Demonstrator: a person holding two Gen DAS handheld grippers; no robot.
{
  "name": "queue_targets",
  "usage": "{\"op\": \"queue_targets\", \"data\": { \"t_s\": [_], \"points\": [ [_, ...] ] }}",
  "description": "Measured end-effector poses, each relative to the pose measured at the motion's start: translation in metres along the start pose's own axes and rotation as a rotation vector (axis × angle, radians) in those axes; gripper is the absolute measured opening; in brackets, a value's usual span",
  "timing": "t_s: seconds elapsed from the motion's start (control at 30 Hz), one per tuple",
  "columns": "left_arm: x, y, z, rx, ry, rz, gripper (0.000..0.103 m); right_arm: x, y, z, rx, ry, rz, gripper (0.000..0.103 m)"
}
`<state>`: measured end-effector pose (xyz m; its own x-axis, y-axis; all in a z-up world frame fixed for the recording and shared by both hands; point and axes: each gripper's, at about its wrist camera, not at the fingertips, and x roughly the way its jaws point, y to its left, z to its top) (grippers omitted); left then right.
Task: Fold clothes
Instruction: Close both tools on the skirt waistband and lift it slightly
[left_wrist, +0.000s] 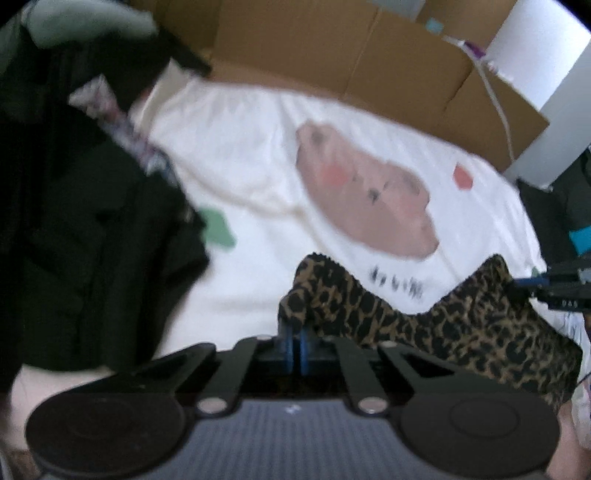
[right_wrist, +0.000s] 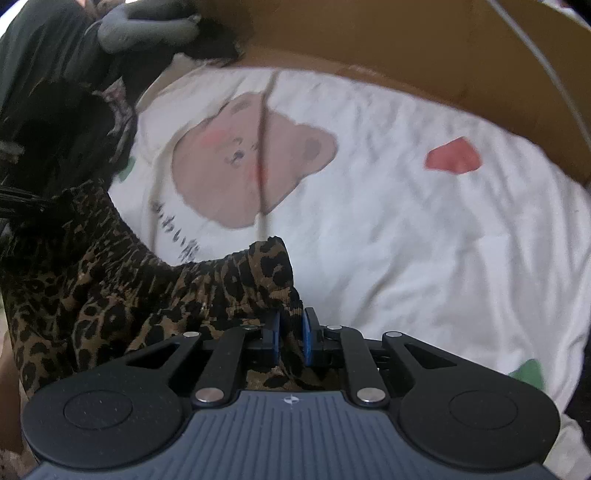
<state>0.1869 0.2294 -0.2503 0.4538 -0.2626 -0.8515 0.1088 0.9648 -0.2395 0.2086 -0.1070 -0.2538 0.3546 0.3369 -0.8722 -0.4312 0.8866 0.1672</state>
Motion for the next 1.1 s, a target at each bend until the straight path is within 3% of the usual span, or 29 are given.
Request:
{"op": "queue_targets", "data": {
  "t_s": [0.43, 0.63, 0.8, 1.1],
  "points": [
    [0.005, -0.036, 0.041, 0.097, -0.115, -0.062, 0.003, -0.027, -0.039, -0.004, 0.1, -0.095, -0.139, 0.01],
    [0.021, -0.052, 0.065, 0.164, -0.103, -0.053, 0.002, -0.032, -0.056, 0.004, 0.177, -0.153, -0.152, 0.01],
    [0.036, -0.055, 0.092, 0.108, -0.039, -0.023, 0.002, -0.039, -0.071, 0.02, 0.242, -0.244, -0.142, 0.01],
    [0.054, -0.068, 0.13, -0.013, -0.052, 0.041, 0.002, -0.049, -0.1, 0.041, 0.297, -0.31, -0.144, 0.01]
  ]
}}
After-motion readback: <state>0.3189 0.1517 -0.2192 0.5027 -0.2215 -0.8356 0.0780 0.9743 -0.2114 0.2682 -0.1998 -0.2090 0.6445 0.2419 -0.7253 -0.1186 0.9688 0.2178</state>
